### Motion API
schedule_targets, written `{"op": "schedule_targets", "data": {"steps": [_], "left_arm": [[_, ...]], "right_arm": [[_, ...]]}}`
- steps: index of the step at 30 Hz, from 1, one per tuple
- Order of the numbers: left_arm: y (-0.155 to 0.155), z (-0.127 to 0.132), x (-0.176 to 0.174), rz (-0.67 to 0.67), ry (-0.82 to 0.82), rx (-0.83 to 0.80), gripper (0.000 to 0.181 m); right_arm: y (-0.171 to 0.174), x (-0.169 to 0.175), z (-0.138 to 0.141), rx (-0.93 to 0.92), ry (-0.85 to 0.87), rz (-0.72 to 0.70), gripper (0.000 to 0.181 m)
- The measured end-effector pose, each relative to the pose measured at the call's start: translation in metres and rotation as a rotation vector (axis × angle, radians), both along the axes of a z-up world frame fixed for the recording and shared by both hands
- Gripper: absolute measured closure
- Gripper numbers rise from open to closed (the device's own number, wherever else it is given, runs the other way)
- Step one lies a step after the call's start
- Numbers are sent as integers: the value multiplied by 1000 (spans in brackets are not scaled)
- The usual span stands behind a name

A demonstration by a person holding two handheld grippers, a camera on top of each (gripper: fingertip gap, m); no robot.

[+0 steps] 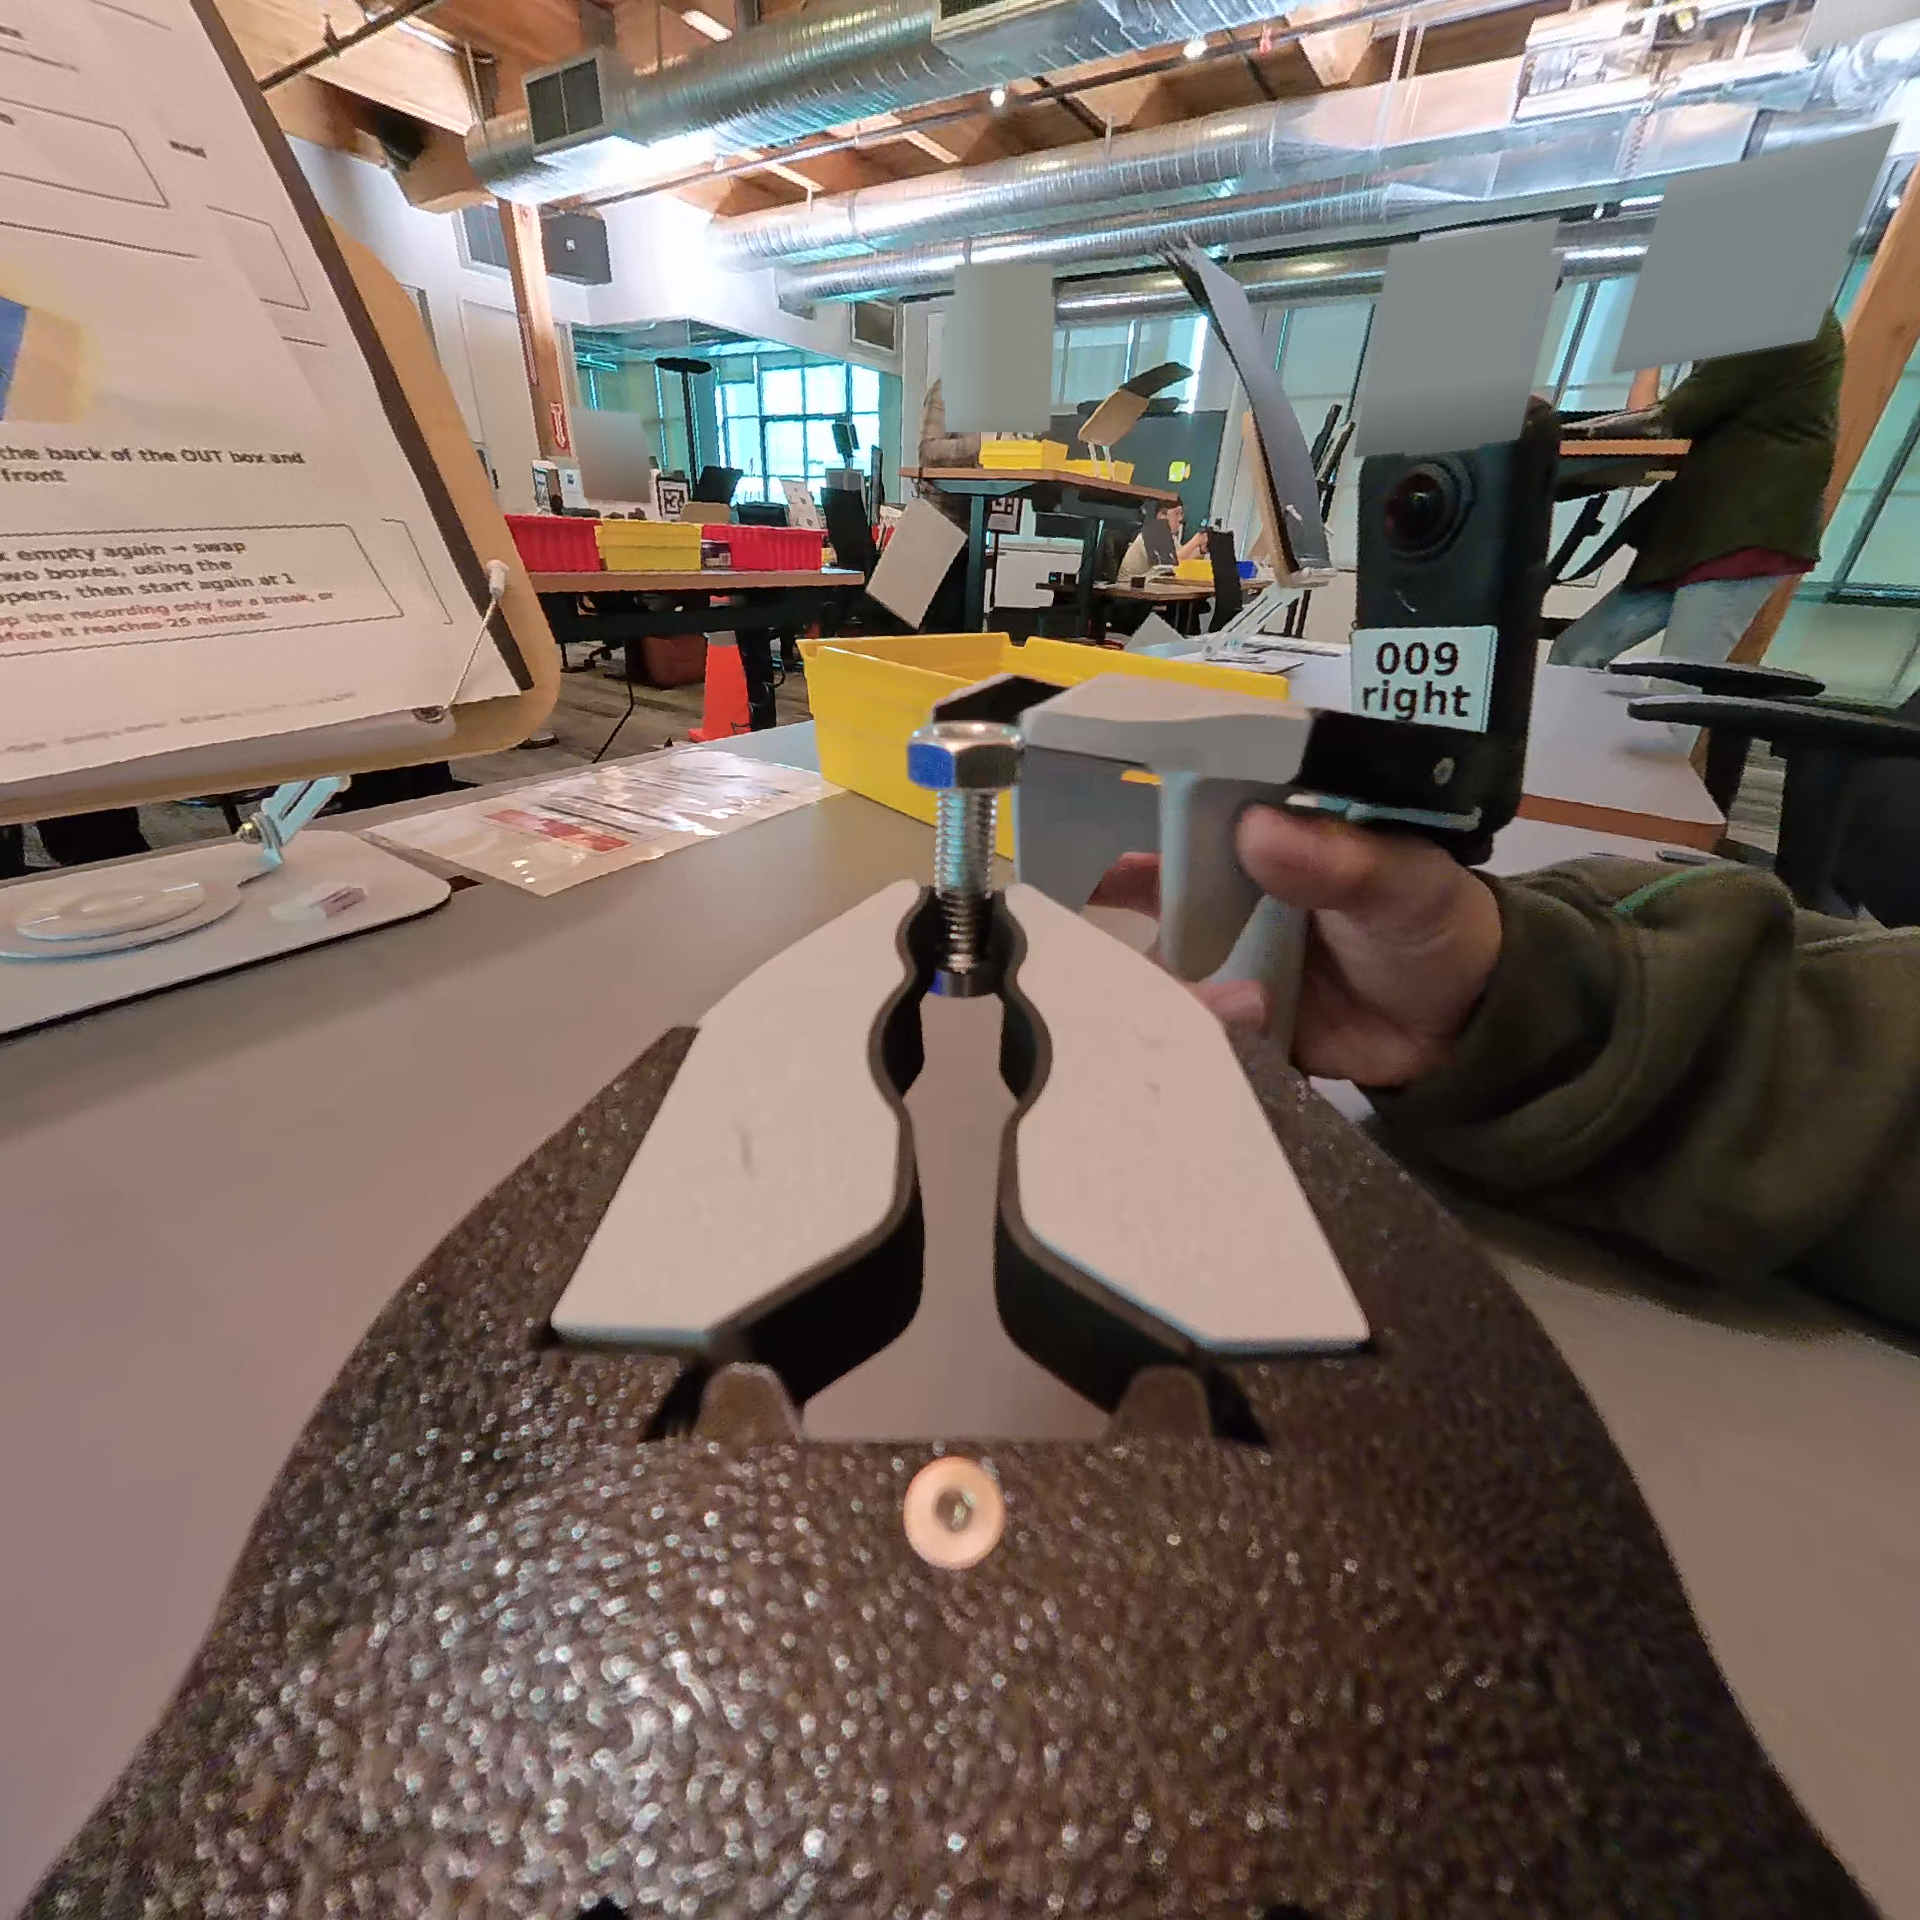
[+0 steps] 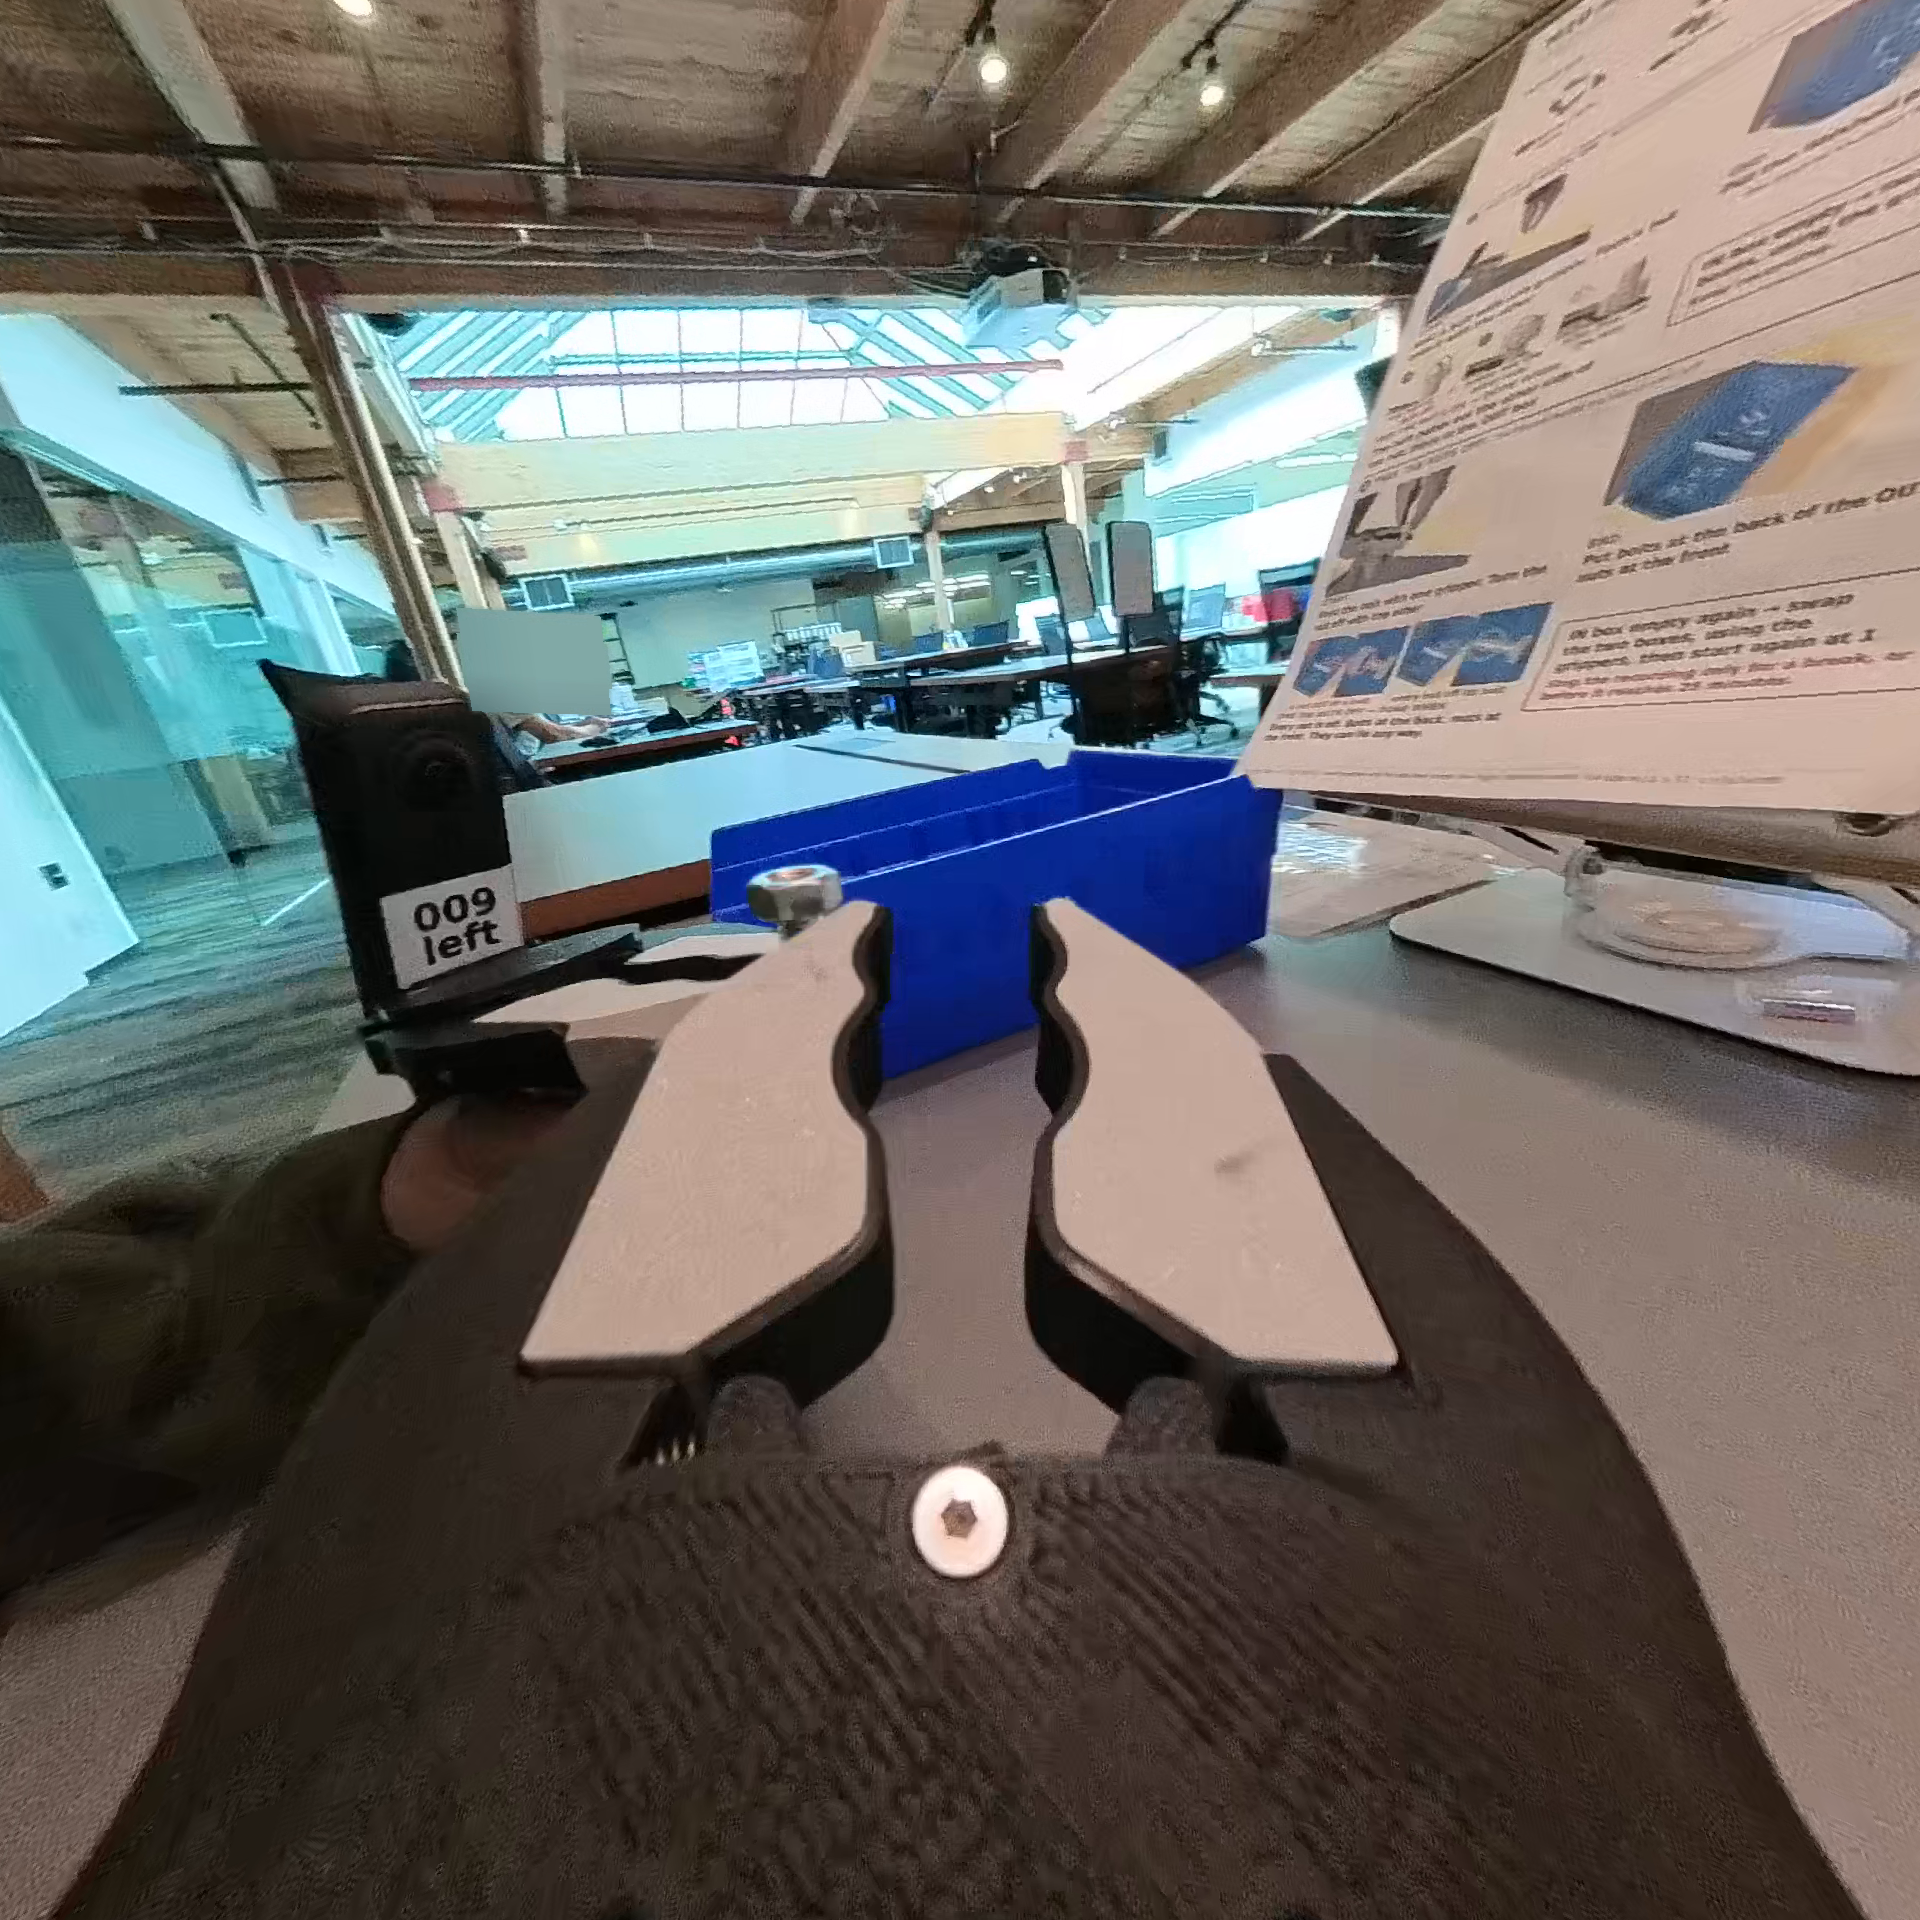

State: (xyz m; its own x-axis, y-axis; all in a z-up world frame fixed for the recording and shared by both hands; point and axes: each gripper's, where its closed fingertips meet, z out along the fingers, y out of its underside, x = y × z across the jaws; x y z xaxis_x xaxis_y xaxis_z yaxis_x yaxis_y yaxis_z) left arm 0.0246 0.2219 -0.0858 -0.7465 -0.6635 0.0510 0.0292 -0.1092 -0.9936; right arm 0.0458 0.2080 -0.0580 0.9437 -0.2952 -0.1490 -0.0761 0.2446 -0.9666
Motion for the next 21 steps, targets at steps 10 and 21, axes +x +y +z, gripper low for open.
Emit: {"op": "schedule_targets", "data": {"steps": [10,21], "left_arm": [[-4,-2,-1,-2,-6,31,172],[-13,9,-17,-165,-34,-41,172]], "right_arm": [[28,-29,0,-50,-77,84,157],[19,-42,9,28,-7,267,163]]}}
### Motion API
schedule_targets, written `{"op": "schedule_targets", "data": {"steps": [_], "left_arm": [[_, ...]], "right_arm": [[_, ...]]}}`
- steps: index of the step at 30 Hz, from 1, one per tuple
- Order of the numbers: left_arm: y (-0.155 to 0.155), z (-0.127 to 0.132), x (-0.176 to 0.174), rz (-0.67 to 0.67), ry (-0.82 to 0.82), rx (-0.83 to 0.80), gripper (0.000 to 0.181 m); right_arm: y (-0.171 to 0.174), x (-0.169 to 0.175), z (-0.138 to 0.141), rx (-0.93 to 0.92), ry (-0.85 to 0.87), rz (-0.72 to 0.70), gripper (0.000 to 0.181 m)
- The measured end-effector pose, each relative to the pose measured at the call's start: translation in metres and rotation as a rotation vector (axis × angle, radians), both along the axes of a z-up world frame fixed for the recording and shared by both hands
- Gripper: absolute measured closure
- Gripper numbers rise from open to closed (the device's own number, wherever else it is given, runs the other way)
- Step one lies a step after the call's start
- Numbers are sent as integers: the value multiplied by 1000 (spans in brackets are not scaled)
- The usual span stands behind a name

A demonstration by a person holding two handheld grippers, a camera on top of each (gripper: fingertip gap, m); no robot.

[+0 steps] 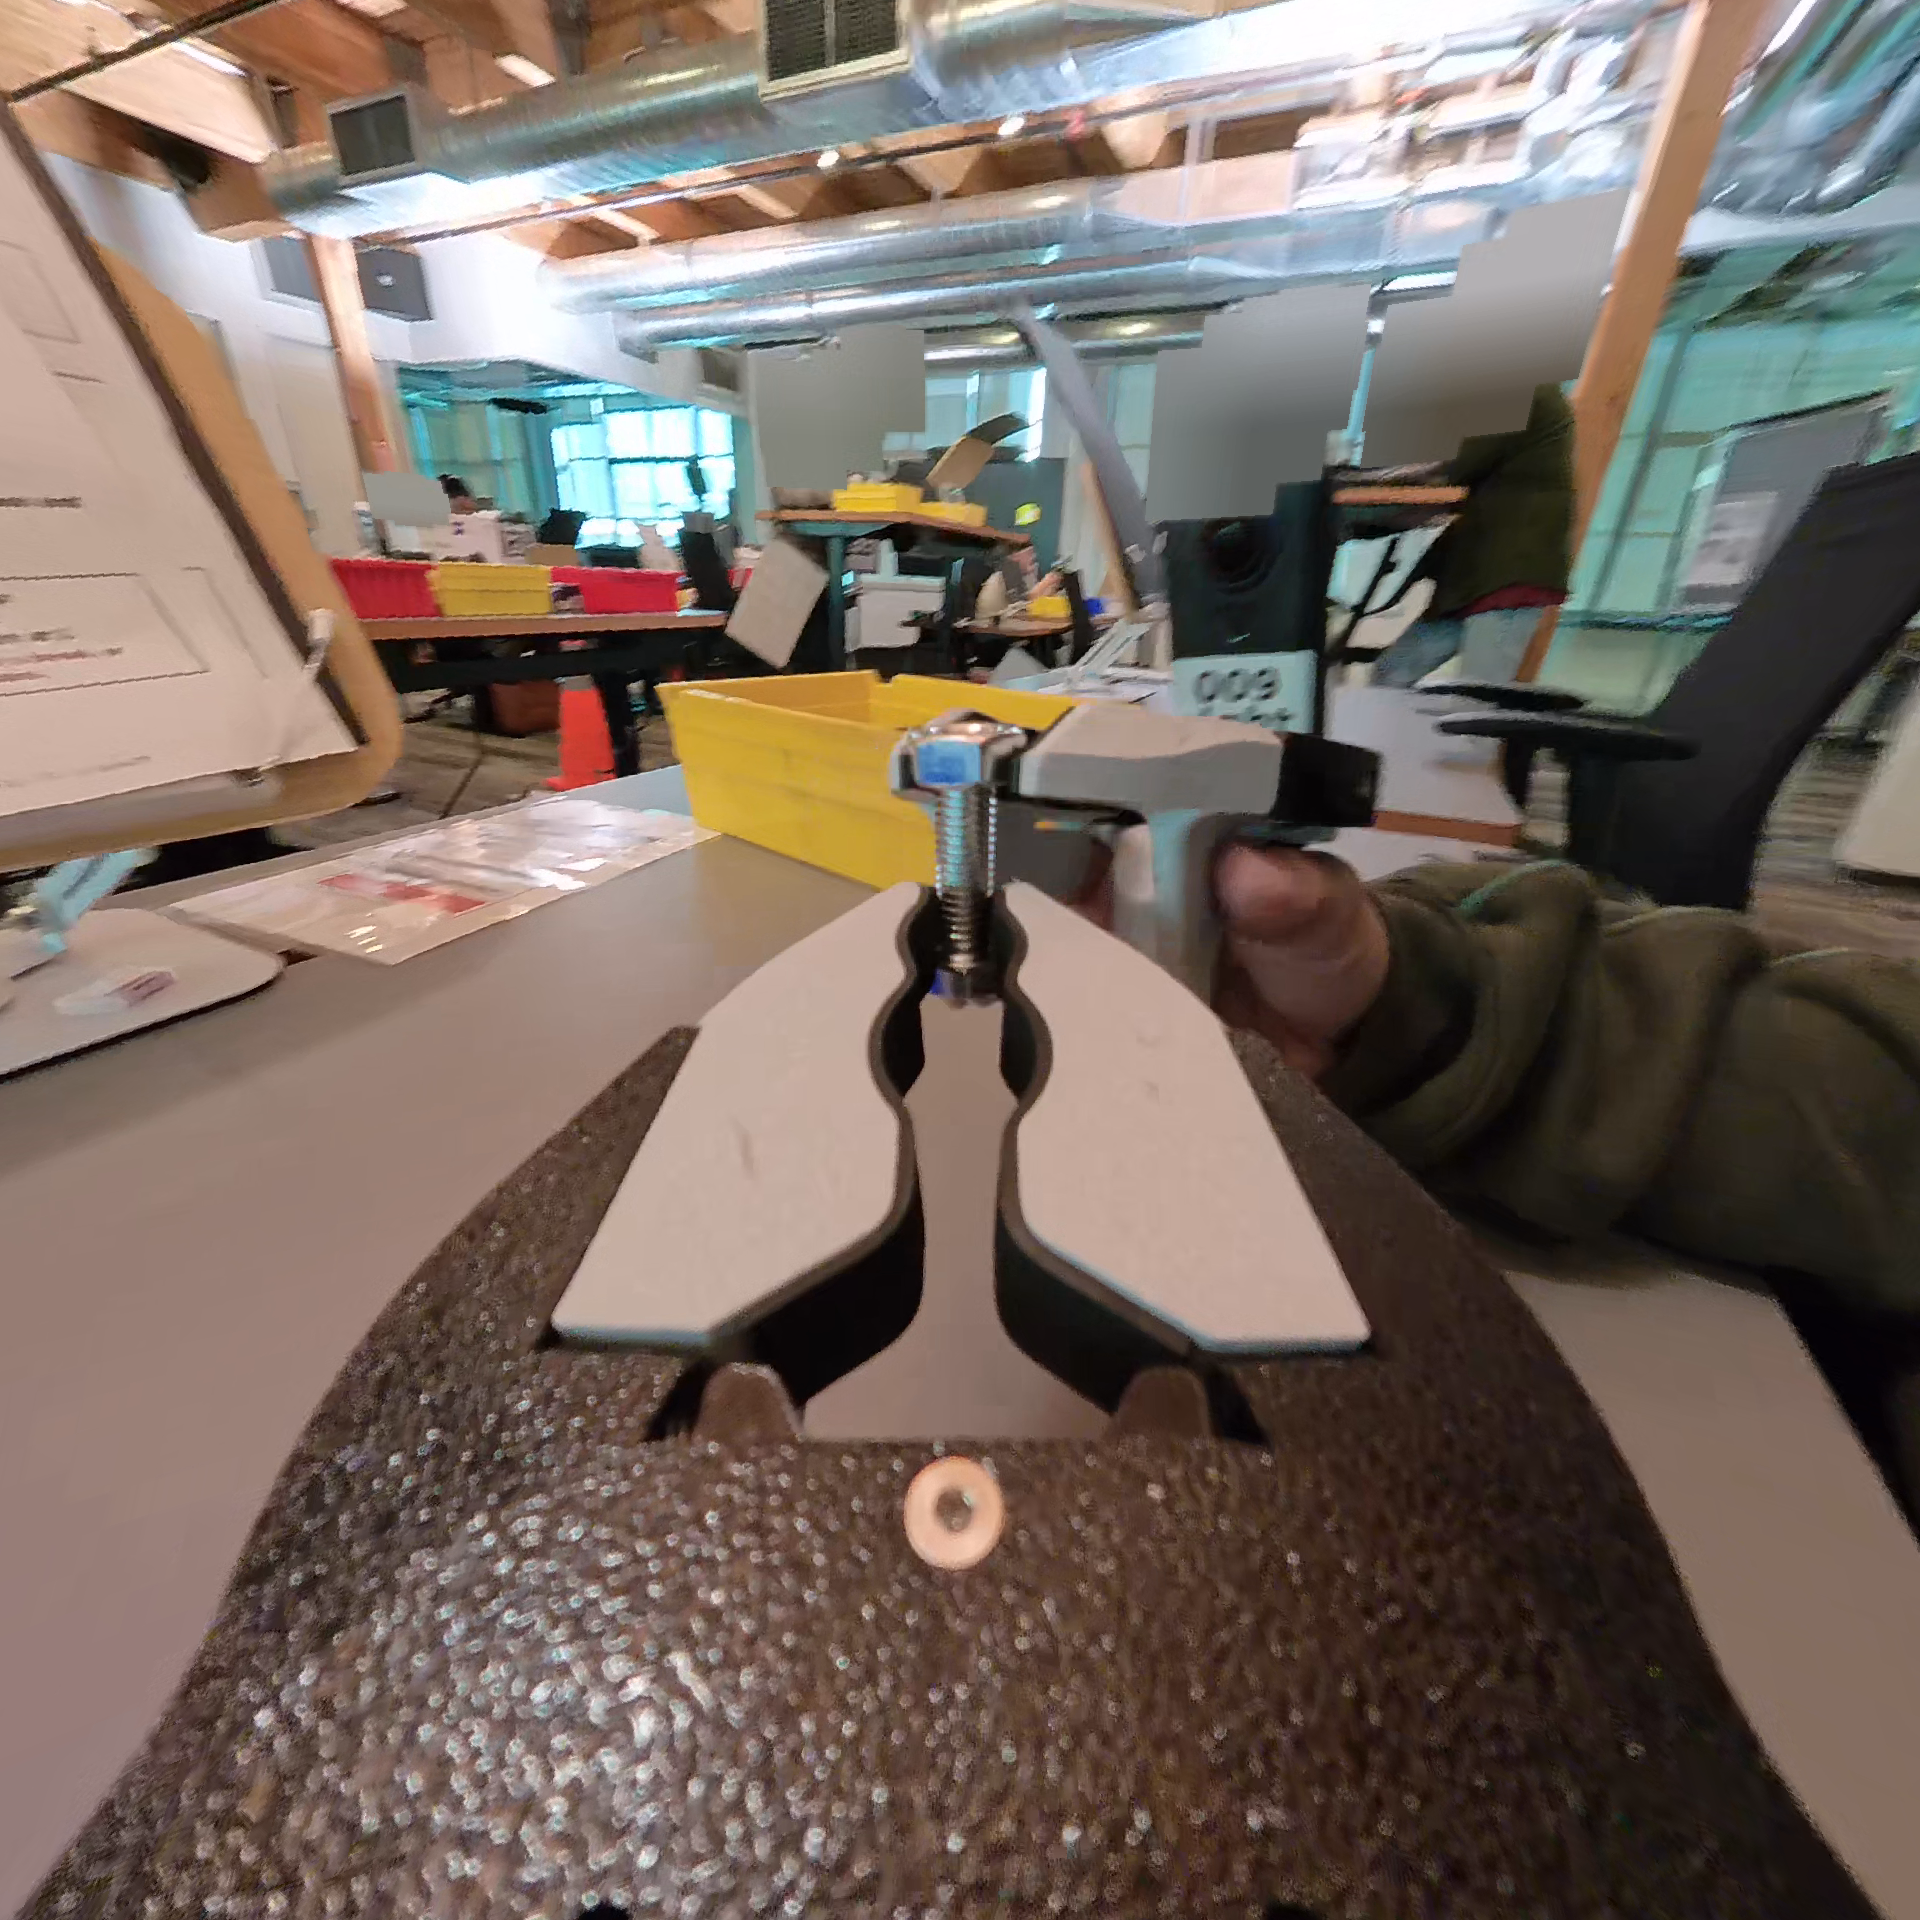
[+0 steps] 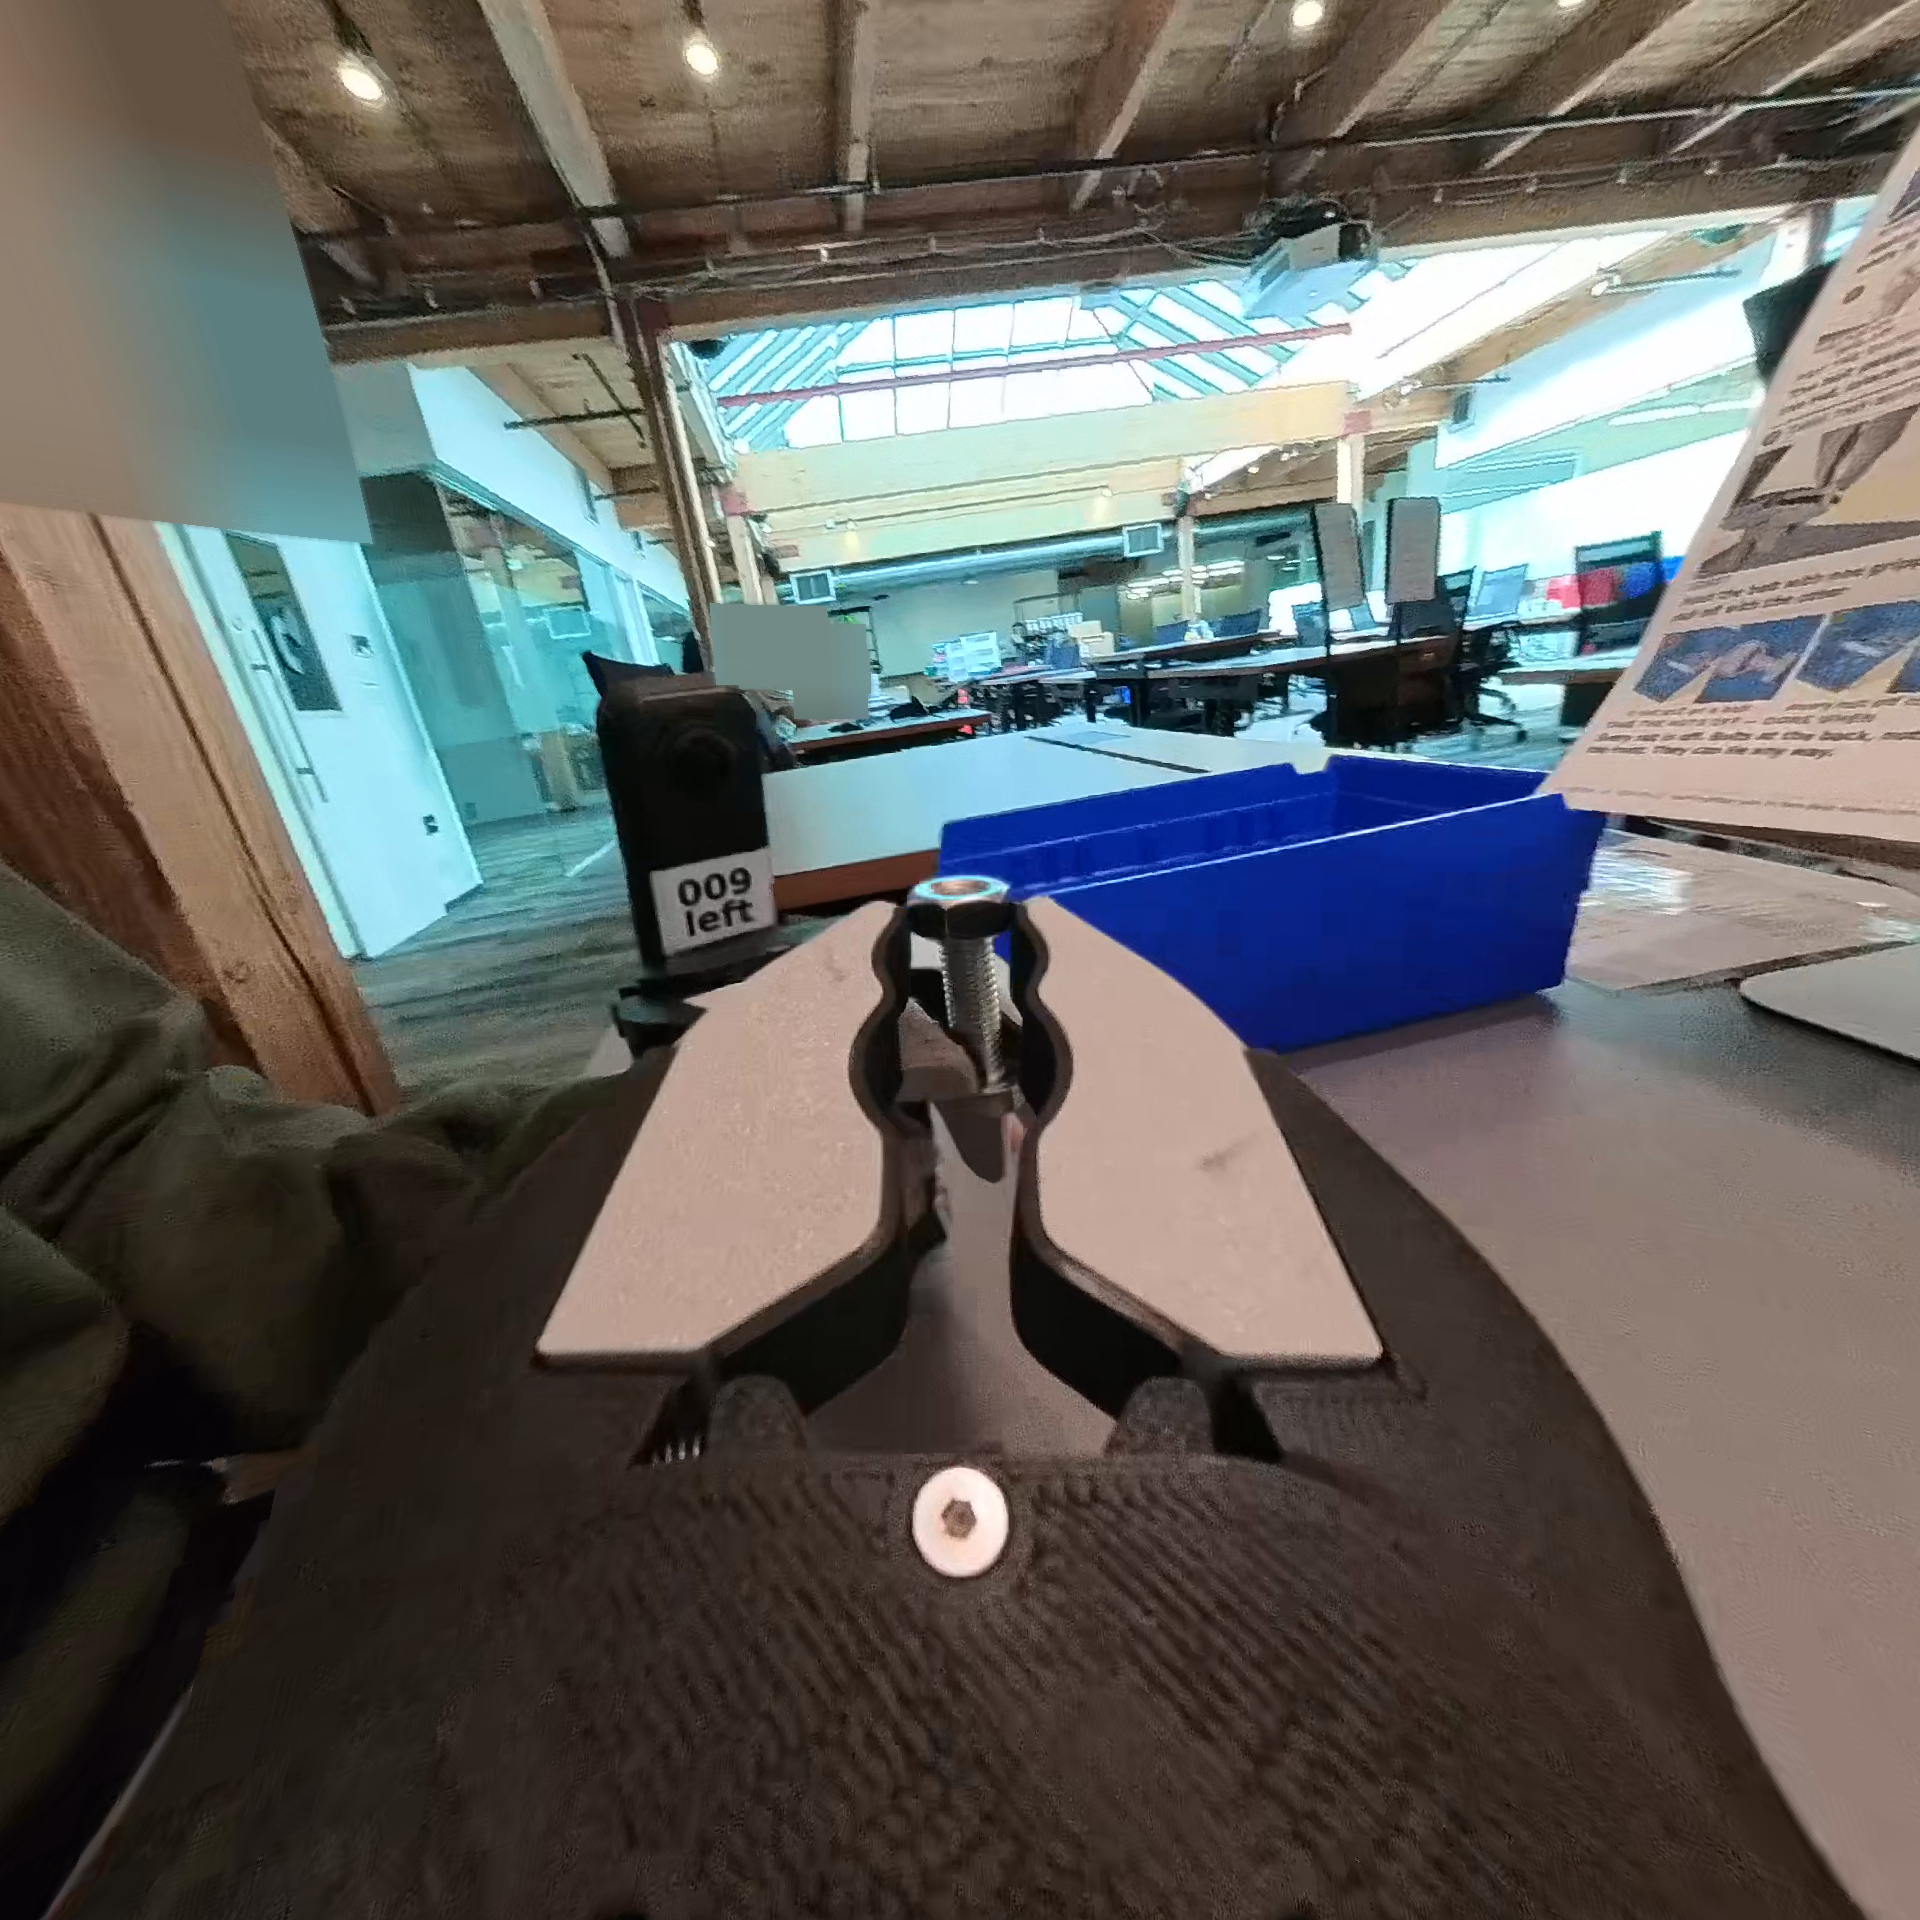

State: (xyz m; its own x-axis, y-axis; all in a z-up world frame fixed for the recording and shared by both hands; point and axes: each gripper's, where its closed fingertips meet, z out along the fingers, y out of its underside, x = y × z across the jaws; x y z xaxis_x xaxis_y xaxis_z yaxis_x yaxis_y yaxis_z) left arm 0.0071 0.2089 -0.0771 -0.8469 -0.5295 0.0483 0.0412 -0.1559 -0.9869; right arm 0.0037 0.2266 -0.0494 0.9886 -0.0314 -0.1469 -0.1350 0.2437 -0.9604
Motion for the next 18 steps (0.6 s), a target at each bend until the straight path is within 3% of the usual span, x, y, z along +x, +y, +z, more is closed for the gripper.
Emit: {"op": "schedule_targets", "data": {"steps": [5,10,12,14,16,18], "left_arm": [[-5,11,-20,-214,33,-133,172],[-2,4,-12,-146,33,-84,172],[-2,2,-11,-131,26,-67,172],[-3,1,-11,-127,21,-51,172],[-4,0,-12,-123,15,-33,172],[-4,-1,-12,-120,13,-25,172]], "right_arm": [[-6,-19,12,97,66,172,164],[-20,-10,27,188,70,112,164],[-31,16,27,187,60,-70,164],[-54,50,24,116,-12,-375,164],[-98,87,19,-43,-125,-749,163],[-165,118,15,-234,-227,-1138,164]]}}
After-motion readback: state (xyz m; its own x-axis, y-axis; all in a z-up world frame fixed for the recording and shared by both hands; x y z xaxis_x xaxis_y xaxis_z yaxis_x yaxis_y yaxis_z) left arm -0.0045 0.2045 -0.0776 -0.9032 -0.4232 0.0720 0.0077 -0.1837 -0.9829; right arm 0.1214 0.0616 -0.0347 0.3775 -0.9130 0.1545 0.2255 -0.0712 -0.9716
